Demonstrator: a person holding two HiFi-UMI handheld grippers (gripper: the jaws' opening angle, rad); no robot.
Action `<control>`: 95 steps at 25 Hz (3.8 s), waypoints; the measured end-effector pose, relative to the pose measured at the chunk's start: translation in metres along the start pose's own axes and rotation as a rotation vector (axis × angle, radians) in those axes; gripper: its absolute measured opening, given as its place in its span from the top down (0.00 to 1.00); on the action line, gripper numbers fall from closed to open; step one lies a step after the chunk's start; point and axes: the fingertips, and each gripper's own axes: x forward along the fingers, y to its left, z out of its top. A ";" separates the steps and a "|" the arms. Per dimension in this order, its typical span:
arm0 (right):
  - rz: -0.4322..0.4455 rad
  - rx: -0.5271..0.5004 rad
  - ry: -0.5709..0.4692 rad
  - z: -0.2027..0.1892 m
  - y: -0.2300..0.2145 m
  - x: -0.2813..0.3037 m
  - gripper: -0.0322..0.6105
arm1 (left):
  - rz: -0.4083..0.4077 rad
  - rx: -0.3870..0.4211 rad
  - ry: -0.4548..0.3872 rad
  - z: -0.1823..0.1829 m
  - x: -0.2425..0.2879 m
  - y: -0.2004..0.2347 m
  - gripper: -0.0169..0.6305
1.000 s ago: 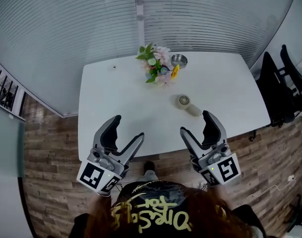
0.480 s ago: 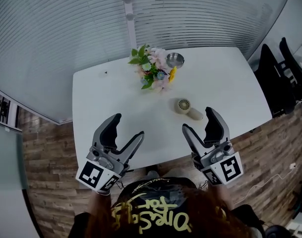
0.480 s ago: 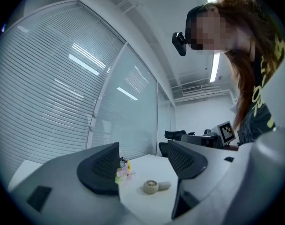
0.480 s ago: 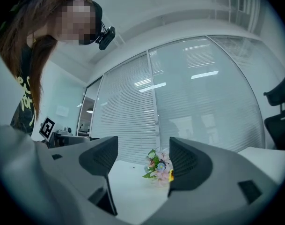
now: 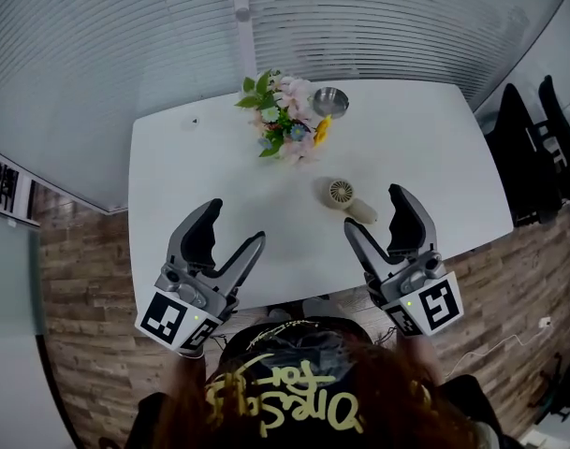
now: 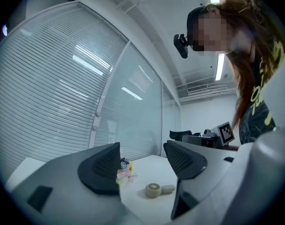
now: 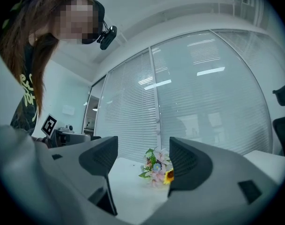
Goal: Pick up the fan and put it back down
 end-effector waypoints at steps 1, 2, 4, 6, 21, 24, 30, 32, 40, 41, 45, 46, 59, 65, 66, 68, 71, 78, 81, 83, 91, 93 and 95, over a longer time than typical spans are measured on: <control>0.009 0.001 0.001 0.000 -0.003 0.001 0.44 | 0.010 -0.002 -0.004 0.002 0.002 -0.001 0.51; 0.018 0.001 0.007 -0.001 -0.007 0.002 0.44 | 0.020 0.000 -0.008 0.003 0.005 -0.001 0.51; 0.034 0.004 0.029 -0.007 -0.016 0.003 0.44 | 0.043 0.008 -0.009 0.004 0.009 -0.002 0.51; 0.055 0.021 0.056 -0.015 -0.021 0.004 0.44 | 0.069 0.008 -0.005 0.001 0.011 -0.004 0.51; 0.292 -0.101 0.391 -0.141 -0.048 0.026 0.44 | 0.234 -0.016 0.037 -0.030 0.016 -0.019 0.51; 0.331 -0.132 0.457 -0.166 -0.050 0.028 0.44 | 0.260 -0.017 0.043 -0.034 0.015 -0.023 0.51; 0.403 -0.201 0.605 -0.218 -0.056 0.030 0.44 | 0.308 -0.023 0.053 -0.047 0.011 -0.031 0.51; 0.412 -0.216 0.645 -0.232 -0.058 0.030 0.44 | 0.324 -0.028 0.047 -0.048 0.010 -0.035 0.51; 0.422 -0.251 0.763 -0.273 -0.061 0.030 0.44 | 0.389 -0.020 0.054 -0.053 -0.002 -0.042 0.51; 0.420 -0.243 0.772 -0.276 -0.062 0.030 0.44 | 0.397 -0.019 0.055 -0.053 -0.004 -0.043 0.51; 0.413 -0.248 0.781 -0.285 -0.061 0.031 0.44 | 0.417 -0.006 0.056 -0.051 -0.006 -0.045 0.51; 0.409 -0.250 0.776 -0.286 -0.061 0.032 0.44 | 0.421 -0.002 0.053 -0.050 -0.006 -0.046 0.51; 0.319 -0.195 0.709 -0.281 -0.064 0.039 0.44 | 0.305 0.009 0.056 -0.036 0.005 -0.025 0.52; 0.221 -0.202 0.624 -0.240 -0.047 0.045 0.44 | 0.226 -0.008 0.067 -0.031 -0.006 0.000 0.53; 0.210 -0.206 0.605 -0.230 -0.042 0.047 0.44 | 0.217 -0.009 0.068 -0.030 -0.009 0.005 0.53; 0.188 -0.209 0.560 -0.208 -0.032 0.053 0.44 | 0.194 -0.005 0.066 -0.025 -0.014 0.014 0.53; 0.163 -0.215 0.490 -0.174 -0.016 0.060 0.44 | 0.166 0.000 0.049 -0.015 -0.023 0.026 0.53; 0.094 -0.249 0.345 -0.102 0.020 0.074 0.44 | 0.103 0.019 0.038 -0.004 -0.042 0.046 0.54; 0.075 -0.260 0.294 -0.077 0.034 0.076 0.44 | 0.079 0.026 0.031 0.001 -0.049 0.052 0.54; 0.063 -0.266 0.261 -0.061 0.043 0.078 0.44 | 0.063 0.032 0.028 0.005 -0.052 0.056 0.55; 0.027 -0.288 0.173 -0.019 0.068 0.075 0.44 | 0.015 0.061 0.019 0.015 -0.062 0.063 0.55; 0.019 -0.293 0.157 -0.012 0.072 0.073 0.44 | 0.008 0.068 0.014 0.018 -0.064 0.064 0.55; 0.014 -0.300 0.144 -0.005 0.076 0.070 0.44 | 0.004 0.075 0.008 0.021 -0.065 0.064 0.55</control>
